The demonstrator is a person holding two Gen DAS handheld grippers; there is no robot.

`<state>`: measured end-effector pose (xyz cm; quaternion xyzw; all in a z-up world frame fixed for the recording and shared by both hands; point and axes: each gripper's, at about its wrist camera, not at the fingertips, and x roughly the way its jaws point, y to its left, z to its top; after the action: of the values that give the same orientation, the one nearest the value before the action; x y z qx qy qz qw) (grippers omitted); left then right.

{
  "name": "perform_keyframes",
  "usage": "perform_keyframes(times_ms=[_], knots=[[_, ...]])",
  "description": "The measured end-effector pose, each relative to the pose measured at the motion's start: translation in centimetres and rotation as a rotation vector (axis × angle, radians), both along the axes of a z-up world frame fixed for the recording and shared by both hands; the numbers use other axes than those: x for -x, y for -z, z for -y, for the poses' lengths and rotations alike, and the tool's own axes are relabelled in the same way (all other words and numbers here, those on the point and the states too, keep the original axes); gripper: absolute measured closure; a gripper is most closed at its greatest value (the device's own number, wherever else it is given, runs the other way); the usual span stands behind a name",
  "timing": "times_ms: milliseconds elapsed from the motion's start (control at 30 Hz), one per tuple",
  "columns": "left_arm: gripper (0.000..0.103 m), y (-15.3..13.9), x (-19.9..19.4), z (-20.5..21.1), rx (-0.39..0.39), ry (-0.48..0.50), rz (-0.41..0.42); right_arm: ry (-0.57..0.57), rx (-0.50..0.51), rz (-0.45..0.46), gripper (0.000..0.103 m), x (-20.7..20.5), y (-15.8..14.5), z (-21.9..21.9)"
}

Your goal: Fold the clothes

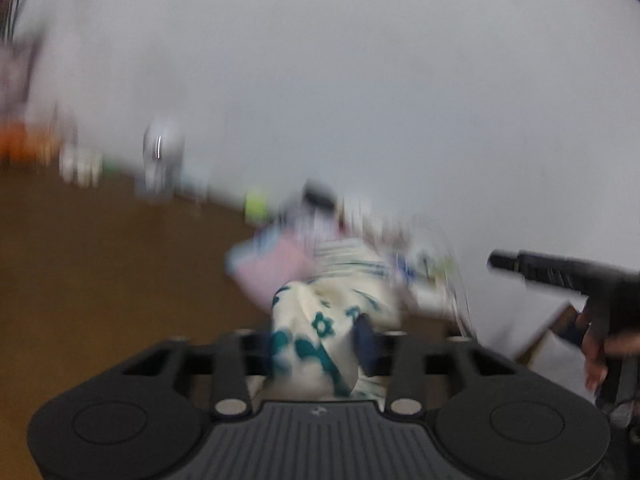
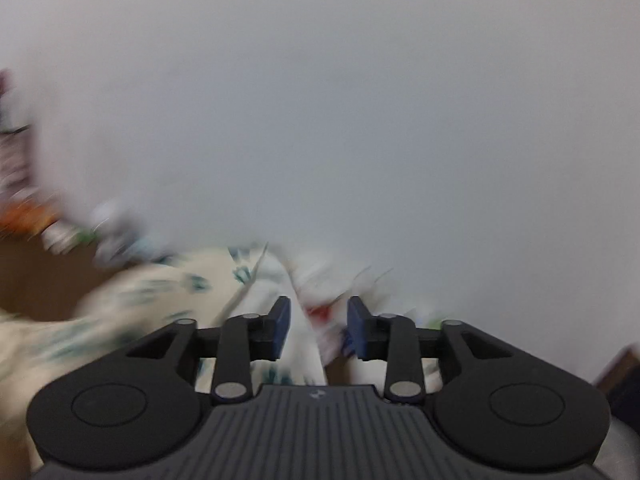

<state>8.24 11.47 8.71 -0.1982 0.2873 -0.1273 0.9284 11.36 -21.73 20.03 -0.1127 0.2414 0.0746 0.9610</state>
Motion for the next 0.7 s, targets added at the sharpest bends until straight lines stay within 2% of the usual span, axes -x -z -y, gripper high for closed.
perform_keyframes(times_ms=[33,100,233,300,333,367,400,433,467,500,567,633,700], knots=[[0.052,1.6,1.0,0.2,-0.004,0.017,-0.027,-0.053,-0.012,-0.042,0.026,1.5,2.1,0.2],[0.052,4.8,3.3,0.6,-0.015,0.049,-0.079,-0.157,-0.037,-0.117,0.026,5.0,6.1,-0.6],[0.046,7.2,9.4,1.9,0.02,0.12,-0.165,-0.362,-0.112,-0.218,0.025,12.0,12.5,-3.9],[0.042,6.0,14.1,3.2,0.033,0.169,-0.181,-0.333,-0.144,-0.222,0.025,13.9,14.7,-3.9],[0.042,6.2,14.9,3.7,0.027,0.189,-0.2,-0.308,-0.161,-0.221,0.026,14.7,15.6,-3.8],[0.042,6.6,14.4,4.3,0.014,0.201,-0.21,-0.279,-0.182,-0.23,0.029,15.0,16.7,-3.6],[0.042,6.7,14.1,5.0,-0.014,0.217,-0.206,-0.247,-0.208,-0.245,0.048,15.0,17.7,-3.1],[0.042,6.5,13.9,5.7,-0.047,0.219,-0.199,-0.223,-0.24,-0.272,0.081,14.9,18.6,-2.7],[0.042,6.3,13.9,6.2,-0.077,0.209,-0.199,-0.203,-0.269,-0.3,0.094,14.9,19.2,-2.3],[0.041,6.3,13.6,6.8,-0.095,0.204,-0.198,-0.195,-0.286,-0.306,0.095,14.7,19.9,-2.1],[0.041,5.8,13.7,7.8,-0.1,0.228,-0.185,-0.247,-0.31,-0.297,0.096,15.7,20.2,-1.7],[0.041,5.5,13.7,8.5,-0.104,0.24,-0.178,-0.306,-0.333,-0.301,0.096,17.3,19.6,-1.1],[0.041,5.1,13.2,8.7,-0.144,0.218,-0.152,-0.327,-0.363,-0.291,0.096,19.3,18.5,0.6]])
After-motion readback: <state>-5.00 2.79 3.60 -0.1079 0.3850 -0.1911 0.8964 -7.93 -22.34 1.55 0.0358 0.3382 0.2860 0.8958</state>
